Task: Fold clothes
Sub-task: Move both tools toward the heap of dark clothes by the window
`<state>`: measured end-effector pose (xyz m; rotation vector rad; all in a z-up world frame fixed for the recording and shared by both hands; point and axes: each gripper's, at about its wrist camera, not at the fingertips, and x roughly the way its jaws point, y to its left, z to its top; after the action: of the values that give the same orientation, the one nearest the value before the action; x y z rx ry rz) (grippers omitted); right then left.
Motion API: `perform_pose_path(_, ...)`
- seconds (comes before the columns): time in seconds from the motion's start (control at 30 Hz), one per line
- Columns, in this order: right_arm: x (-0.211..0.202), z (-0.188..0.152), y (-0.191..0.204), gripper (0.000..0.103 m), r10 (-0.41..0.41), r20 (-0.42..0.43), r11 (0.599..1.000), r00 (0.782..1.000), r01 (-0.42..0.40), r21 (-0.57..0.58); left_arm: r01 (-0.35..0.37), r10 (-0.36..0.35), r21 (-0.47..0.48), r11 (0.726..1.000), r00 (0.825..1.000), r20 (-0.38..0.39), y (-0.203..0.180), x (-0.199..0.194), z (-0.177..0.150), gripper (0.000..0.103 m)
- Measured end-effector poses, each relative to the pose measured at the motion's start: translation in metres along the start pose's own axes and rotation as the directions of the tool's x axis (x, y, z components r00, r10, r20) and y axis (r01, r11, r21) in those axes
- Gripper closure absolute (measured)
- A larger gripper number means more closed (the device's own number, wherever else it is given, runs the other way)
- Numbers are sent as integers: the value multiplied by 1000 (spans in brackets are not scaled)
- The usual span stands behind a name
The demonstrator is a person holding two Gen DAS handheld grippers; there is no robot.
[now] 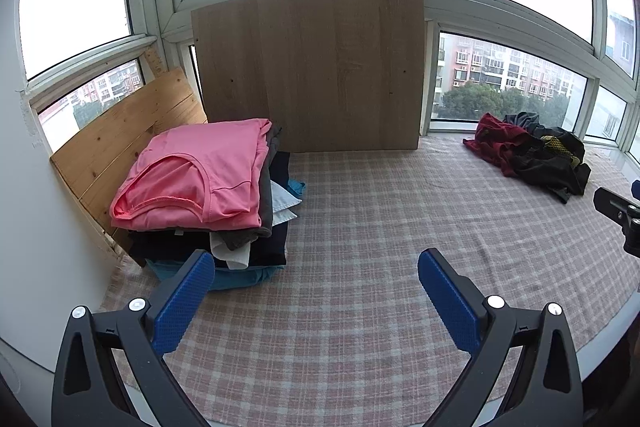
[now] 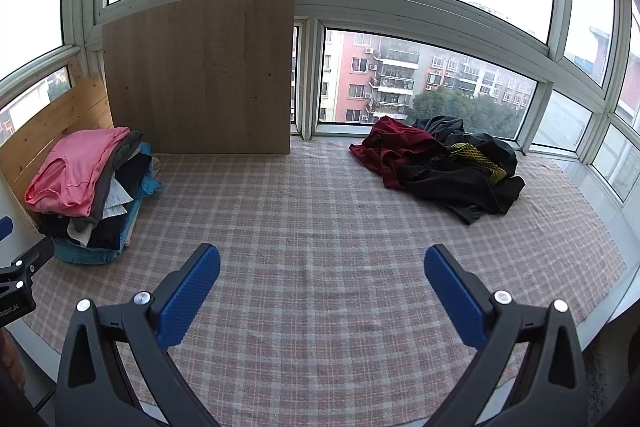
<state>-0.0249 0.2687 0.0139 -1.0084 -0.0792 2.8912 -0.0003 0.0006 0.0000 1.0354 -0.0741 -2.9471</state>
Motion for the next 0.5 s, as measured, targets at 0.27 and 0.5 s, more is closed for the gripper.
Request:
perform_pose_path(0.27, 3, -1, -8, 0, -17, -8, 999, 1000, 17, 31, 28, -28, 19, 999, 1000, 0, -9, 3, 3, 1)
perform_pose_path(0.5, 1, -2, -15, 0, -49, -15, 998, 999, 49, 50, 54, -54, 38, 998, 999, 0, -17, 7, 6, 1)
